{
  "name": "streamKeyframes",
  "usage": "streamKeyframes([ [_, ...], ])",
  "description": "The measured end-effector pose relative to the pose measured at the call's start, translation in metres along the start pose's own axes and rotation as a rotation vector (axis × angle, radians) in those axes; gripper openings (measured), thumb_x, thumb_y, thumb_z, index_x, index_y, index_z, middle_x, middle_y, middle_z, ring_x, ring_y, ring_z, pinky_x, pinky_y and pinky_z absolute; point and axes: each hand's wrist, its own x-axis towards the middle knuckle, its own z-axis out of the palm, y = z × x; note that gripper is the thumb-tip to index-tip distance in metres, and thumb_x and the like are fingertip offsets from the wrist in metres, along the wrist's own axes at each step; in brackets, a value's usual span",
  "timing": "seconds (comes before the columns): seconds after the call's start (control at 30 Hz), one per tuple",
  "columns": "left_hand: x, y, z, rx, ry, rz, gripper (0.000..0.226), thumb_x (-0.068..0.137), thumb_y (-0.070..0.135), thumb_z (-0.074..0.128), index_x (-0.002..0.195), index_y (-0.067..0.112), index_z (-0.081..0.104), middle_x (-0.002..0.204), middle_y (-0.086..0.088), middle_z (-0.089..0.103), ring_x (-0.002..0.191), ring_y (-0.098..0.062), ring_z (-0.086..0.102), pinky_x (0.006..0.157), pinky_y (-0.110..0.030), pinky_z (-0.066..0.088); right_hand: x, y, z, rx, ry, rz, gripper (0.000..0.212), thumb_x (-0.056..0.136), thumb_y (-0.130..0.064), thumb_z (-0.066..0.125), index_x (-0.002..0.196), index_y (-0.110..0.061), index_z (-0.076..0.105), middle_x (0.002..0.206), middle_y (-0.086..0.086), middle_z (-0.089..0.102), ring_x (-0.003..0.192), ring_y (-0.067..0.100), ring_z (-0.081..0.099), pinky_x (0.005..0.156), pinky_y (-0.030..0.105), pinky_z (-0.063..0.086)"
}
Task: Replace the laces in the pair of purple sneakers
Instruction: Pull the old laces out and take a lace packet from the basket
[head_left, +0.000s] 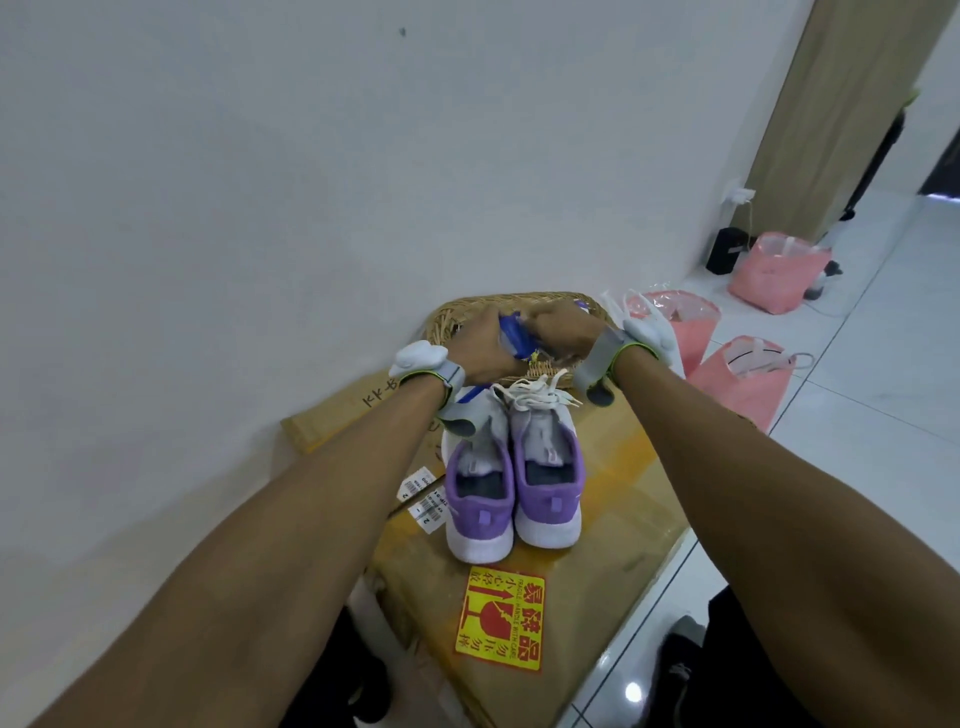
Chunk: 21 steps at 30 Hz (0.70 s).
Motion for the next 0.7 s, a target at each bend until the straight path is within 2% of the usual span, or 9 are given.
streamKeyframes([
  [0.03, -0.003, 0.001, -0.005, -0.005, 0.012, -0.004, 0.050, 0.058, 0.027, 0.080, 0.095, 0.012, 0.049, 0.080, 0.002, 0.054, 0.067, -0.019, 0.050, 0.055, -0.031, 0.035, -0.004, -0.008, -0.002, -0.004, -0.014, -0.018, 0.020, 0.100, -0.019, 0.046, 0.095, -0.009, 0.063, 0.088, 0.012, 0.062, 0.076, 0.025, 0.059, 0.064, 0.027, 0.043],
  [0.1, -0.005, 0.001, -0.012, 0.000, 0.028, -0.003, 0.046, 0.064, 0.017, 0.082, 0.095, 0.011, 0.049, 0.081, 0.001, 0.053, 0.067, -0.018, 0.050, 0.057, -0.032, 0.038, -0.009, -0.021, -0.003, -0.013, -0.030, -0.030, 0.029, 0.103, -0.021, 0.040, 0.081, -0.010, 0.056, 0.072, 0.007, 0.053, 0.060, 0.019, 0.051, 0.051, 0.022, 0.039],
  [0.2, -0.009, 0.003, -0.020, 0.056, 0.046, 0.012, 0.044, 0.062, 0.017, 0.083, 0.096, 0.007, 0.057, 0.088, -0.007, 0.063, 0.076, -0.027, 0.061, 0.064, -0.041, 0.049, -0.007, -0.037, -0.005, 0.014, -0.042, 0.002, 0.031, 0.102, -0.018, 0.037, 0.072, -0.017, 0.046, 0.073, 0.002, 0.044, 0.060, 0.012, 0.041, 0.052, 0.019, 0.033],
  [0.27, -0.011, 0.001, -0.022, 0.076, 0.053, 0.020, 0.046, 0.063, 0.016, 0.082, 0.101, 0.003, 0.059, 0.095, -0.012, 0.065, 0.082, -0.030, 0.061, 0.070, -0.045, 0.051, -0.007, -0.045, -0.006, -0.011, -0.054, -0.013, 0.023, 0.099, -0.016, 0.039, 0.080, -0.016, 0.050, 0.077, 0.002, 0.045, 0.063, 0.009, 0.041, 0.058, 0.021, 0.037],
  [0.33, -0.012, -0.002, -0.024, 0.082, 0.065, 0.007, 0.054, 0.064, 0.016, 0.083, 0.109, 0.003, 0.055, 0.103, -0.012, 0.062, 0.086, -0.028, 0.059, 0.072, -0.044, 0.050, -0.004, -0.048, -0.005, -0.070, -0.068, -0.022, 0.014, 0.096, -0.016, 0.045, 0.095, -0.009, 0.057, 0.084, 0.007, 0.052, 0.070, 0.017, 0.049, 0.069, 0.030, 0.042],
  [0.43, -0.012, -0.006, -0.027, 0.093, 0.068, 0.001, 0.064, 0.065, 0.021, 0.084, 0.117, 0.006, 0.049, 0.110, -0.009, 0.056, 0.091, -0.027, 0.057, 0.073, -0.041, 0.050, 0.001, -0.046, -0.003, -0.114, -0.021, -0.117, 0.021, 0.090, -0.008, 0.054, 0.105, -0.003, 0.068, 0.101, 0.015, 0.066, 0.086, 0.025, 0.058, 0.078, 0.035, 0.049],
  [0.57, -0.010, -0.004, -0.028, 0.077, 0.062, 0.010, 0.069, 0.066, 0.022, 0.084, 0.122, 0.007, 0.046, 0.113, -0.008, 0.054, 0.094, -0.026, 0.056, 0.074, -0.037, 0.048, 0.000, -0.038, -0.003, 0.070, 0.258, -0.171, 0.016, 0.080, -0.011, 0.070, 0.092, -0.013, 0.060, 0.092, 0.010, 0.065, 0.083, 0.026, 0.063, 0.070, 0.036, 0.054],
  [0.63, -0.008, 0.000, -0.027, 0.054, 0.066, 0.015, 0.069, 0.067, 0.022, 0.083, 0.123, 0.009, 0.045, 0.116, -0.009, 0.054, 0.096, -0.027, 0.057, 0.071, -0.034, 0.047, -0.001, -0.039, -0.004, 0.041, 0.281, -0.206, 0.006, 0.082, -0.007, 0.068, 0.088, -0.010, 0.067, 0.084, 0.009, 0.065, 0.080, 0.026, 0.062, 0.068, 0.033, 0.052],
  [0.7, -0.007, 0.002, -0.028, 0.033, 0.079, 0.014, 0.068, 0.068, 0.022, 0.082, 0.123, 0.009, 0.044, 0.116, -0.010, 0.054, 0.094, -0.025, 0.056, 0.065, -0.030, 0.043, -0.006, -0.045, -0.006, -0.043, 0.247, -0.260, 0.011, 0.087, -0.005, 0.062, 0.089, -0.006, 0.073, 0.081, 0.007, 0.064, 0.076, 0.022, 0.060, 0.065, 0.029, 0.049],
])
